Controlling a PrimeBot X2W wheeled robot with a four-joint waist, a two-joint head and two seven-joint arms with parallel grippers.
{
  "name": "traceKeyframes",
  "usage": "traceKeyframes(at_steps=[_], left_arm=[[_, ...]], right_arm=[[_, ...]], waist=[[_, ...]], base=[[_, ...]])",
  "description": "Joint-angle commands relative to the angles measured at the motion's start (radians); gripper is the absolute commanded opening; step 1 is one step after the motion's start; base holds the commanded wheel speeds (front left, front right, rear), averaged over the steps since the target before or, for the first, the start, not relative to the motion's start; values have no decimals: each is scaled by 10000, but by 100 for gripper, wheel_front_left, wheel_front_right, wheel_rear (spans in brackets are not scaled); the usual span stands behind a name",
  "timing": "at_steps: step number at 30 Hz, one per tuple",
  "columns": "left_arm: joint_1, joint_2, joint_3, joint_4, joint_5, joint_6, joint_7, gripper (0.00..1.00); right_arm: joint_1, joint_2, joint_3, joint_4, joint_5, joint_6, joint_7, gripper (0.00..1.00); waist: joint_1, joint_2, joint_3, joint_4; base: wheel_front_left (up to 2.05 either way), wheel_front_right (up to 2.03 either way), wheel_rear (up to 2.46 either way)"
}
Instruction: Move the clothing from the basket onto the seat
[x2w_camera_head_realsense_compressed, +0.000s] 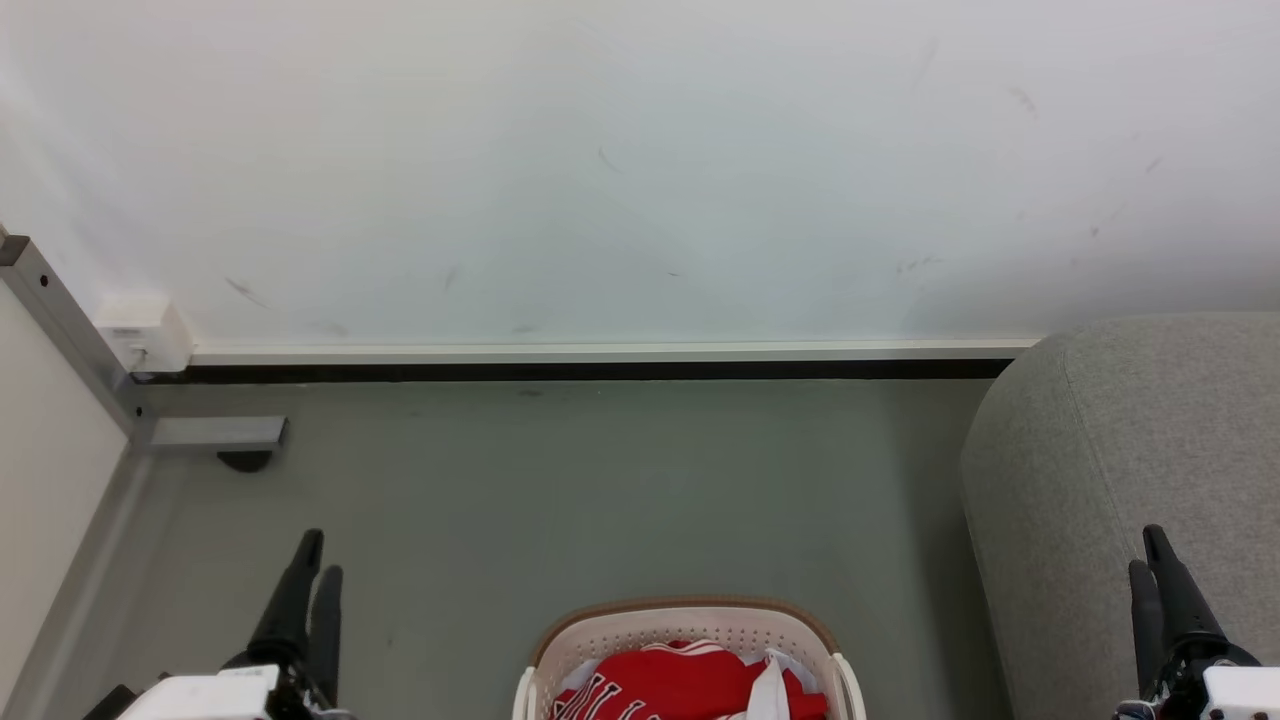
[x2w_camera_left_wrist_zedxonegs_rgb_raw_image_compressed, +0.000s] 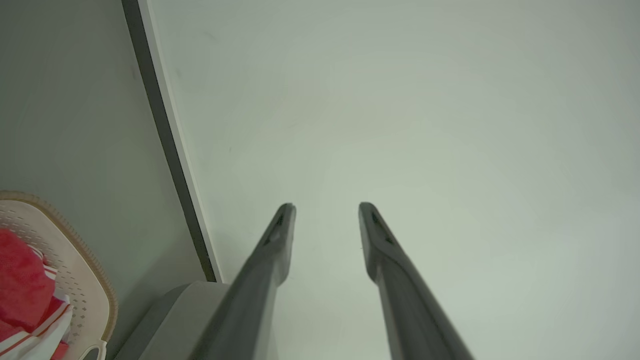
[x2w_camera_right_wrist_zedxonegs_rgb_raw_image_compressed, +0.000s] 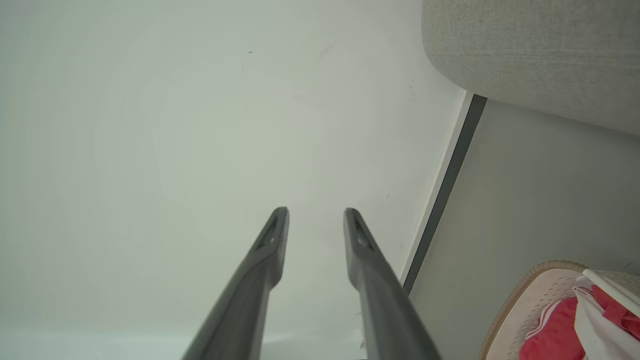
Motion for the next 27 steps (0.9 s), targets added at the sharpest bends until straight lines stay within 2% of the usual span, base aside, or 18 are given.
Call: traceKeyframes(at_steps=[1,10,27], left_arm=[[-133,49,-72,-137,44,-9,-73,100],[-87,60,-446,-140,751,113,-523,100],[0,80,-984,-50,4200,504,-1251,100]], right_arm=[[-100,-34,-114,-112,-157,9,-5,100],[197,358,-546,-258,-1696,15,-27,100],[663,990,-1370,-757,-6840,26,-65,100]], waist=[[0,0,0,1],[0,0,3,30],[0,0,-47,117]], base=[[0,0,0],[0,0,0],[0,0,0]])
